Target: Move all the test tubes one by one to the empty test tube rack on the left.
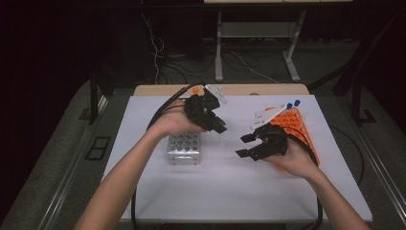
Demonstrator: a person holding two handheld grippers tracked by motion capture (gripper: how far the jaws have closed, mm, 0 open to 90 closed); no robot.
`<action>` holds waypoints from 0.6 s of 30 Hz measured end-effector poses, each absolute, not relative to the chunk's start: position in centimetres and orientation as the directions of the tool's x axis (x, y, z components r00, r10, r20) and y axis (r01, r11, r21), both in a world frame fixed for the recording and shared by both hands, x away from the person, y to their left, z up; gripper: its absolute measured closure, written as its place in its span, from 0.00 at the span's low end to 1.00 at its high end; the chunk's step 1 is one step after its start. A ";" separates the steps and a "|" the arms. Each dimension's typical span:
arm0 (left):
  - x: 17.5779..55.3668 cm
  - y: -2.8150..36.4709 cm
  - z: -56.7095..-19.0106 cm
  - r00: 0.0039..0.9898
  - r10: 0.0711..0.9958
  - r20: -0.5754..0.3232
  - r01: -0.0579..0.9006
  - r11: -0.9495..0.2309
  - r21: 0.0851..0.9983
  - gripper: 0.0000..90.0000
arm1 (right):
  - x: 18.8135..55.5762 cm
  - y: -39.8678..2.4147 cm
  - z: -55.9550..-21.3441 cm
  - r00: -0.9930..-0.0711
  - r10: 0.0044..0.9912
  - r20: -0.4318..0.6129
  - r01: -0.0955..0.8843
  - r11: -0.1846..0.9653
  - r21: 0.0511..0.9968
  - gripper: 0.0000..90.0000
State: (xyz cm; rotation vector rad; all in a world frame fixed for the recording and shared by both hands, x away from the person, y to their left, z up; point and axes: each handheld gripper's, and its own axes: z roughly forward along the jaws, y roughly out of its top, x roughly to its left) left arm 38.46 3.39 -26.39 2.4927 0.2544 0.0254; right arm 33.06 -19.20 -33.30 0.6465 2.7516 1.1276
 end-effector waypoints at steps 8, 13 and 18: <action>40.0 5.4 -25.6 0.964 0.262 -0.036 0.229 -0.758 0.611 0.82 | 33.2 -20.7 -33.6 -0.874 0.480 0.079 0.391 0.596 0.701 0.30; 40.9 6.3 -25.0 0.954 0.300 -0.024 0.251 -0.749 0.613 0.82 | 33.2 -21.6 -33.6 -0.859 0.505 0.090 0.412 0.574 0.708 0.18; 41.9 7.1 -24.7 0.938 0.347 -0.025 0.286 -0.731 0.620 0.82 | 33.2 -22.8 -33.7 -0.841 0.531 0.103 0.434 0.548 0.715 0.03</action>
